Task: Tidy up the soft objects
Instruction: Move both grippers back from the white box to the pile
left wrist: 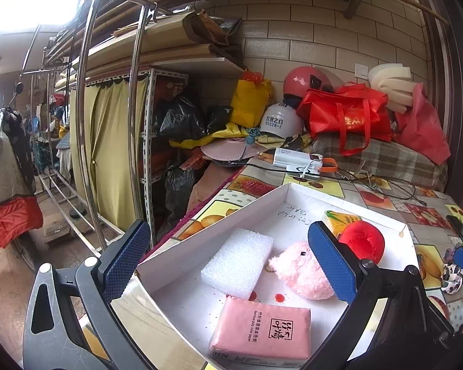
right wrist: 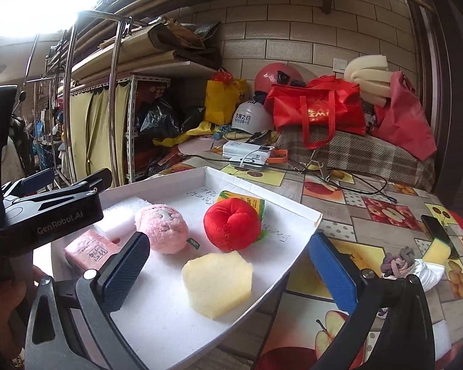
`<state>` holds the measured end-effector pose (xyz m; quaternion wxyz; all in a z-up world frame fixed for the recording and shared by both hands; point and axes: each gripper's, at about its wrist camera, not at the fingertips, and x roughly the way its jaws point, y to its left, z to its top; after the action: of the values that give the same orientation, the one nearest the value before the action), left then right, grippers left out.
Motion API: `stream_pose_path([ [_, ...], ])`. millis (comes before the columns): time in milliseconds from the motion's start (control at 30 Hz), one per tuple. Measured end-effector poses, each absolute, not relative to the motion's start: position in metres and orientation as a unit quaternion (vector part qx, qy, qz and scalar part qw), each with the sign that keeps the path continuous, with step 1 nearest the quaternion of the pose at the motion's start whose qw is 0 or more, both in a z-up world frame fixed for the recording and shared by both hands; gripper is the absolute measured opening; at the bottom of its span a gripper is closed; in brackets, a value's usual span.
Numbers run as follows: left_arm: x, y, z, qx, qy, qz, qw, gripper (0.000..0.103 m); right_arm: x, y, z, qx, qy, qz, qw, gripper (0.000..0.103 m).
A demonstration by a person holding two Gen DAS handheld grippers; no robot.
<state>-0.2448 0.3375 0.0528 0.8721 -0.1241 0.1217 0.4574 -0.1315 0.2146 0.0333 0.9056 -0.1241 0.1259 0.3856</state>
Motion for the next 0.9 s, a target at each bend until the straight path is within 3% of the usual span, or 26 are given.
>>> stream_pose_path([
  [367, -0.253, 0.293, 0.053, -0.127, 0.121, 0.430, 0.886, 0.103, -0.147, 0.170, 0.034, -0.081, 0.110, 0.417, 0.899, 0.103],
  [667, -0.215, 0.235, 0.053, -0.102, 0.168, 0.336, 0.921, 0.103, -0.101, 0.090, 0.035, -0.040, 0.139, 0.369, 0.918, 0.103],
  [900, -0.159, 0.174, 0.048, -0.094, 0.252, 0.124, 0.955, 0.103, -0.037, -0.003, 0.025, -0.019, 0.241, 0.307, 0.920, 0.103],
])
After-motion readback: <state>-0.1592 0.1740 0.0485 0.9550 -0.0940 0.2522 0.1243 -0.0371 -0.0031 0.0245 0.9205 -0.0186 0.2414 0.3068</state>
